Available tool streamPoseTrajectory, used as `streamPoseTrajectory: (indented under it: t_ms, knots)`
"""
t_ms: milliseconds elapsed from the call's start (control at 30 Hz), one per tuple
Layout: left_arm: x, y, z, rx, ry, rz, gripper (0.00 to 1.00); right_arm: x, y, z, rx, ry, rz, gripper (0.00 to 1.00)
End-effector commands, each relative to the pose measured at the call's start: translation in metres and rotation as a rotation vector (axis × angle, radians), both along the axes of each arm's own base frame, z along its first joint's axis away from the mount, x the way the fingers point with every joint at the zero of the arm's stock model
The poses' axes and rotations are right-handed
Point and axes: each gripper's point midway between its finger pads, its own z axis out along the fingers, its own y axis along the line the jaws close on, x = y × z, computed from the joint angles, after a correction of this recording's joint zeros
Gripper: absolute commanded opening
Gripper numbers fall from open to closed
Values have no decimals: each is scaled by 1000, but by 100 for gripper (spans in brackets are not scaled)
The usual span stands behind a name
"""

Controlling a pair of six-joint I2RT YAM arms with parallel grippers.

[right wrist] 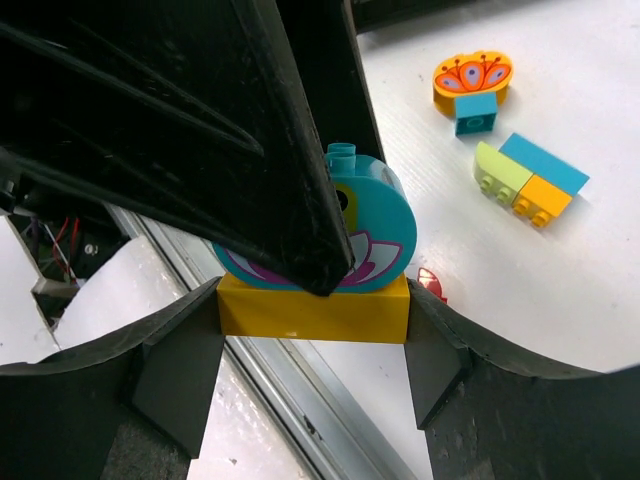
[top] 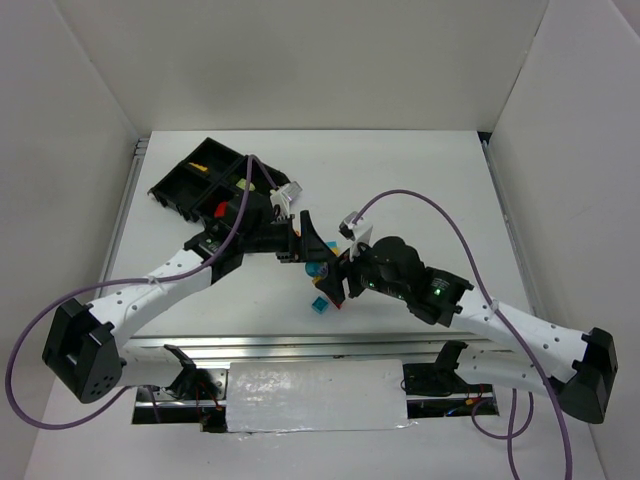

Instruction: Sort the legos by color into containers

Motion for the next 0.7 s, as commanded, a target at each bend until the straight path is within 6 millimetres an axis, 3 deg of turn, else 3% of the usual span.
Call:
streamPoseTrajectory:
  t_ms: [0, 100, 200, 233, 333, 467, 567, 667]
  knots:
    - [-2, -3, 3, -10, -45, -39, 80, 7, -1, 26, 76, -89, -30, 0]
    - [-3, -3, 4, -12, -50, -46, 65, 12, -5, 27, 71, -96, -68, 0]
    - [-4, -3, 11, -22, -72, -53, 37, 12, -5, 25, 65, -96, -70, 0]
    - [-5, -3, 13, -26, -83, -62, 21, 12, -5, 26, 70, -99, -69, 0]
    - [-6, -2, 17, -20, -86, -62, 0, 11, -4, 25, 73, -98, -58, 0]
    - [3, 4, 32, -10, -134, -21, 0, 8, -3, 20, 55, -104, -29, 0]
    - [15, 20, 43, -18, -147, 14, 0, 5, -4, 11, 32, -103, -11, 0]
    - [35, 49, 57, -55, -161, 77, 0, 4, -6, 6, 22, -96, -9, 0]
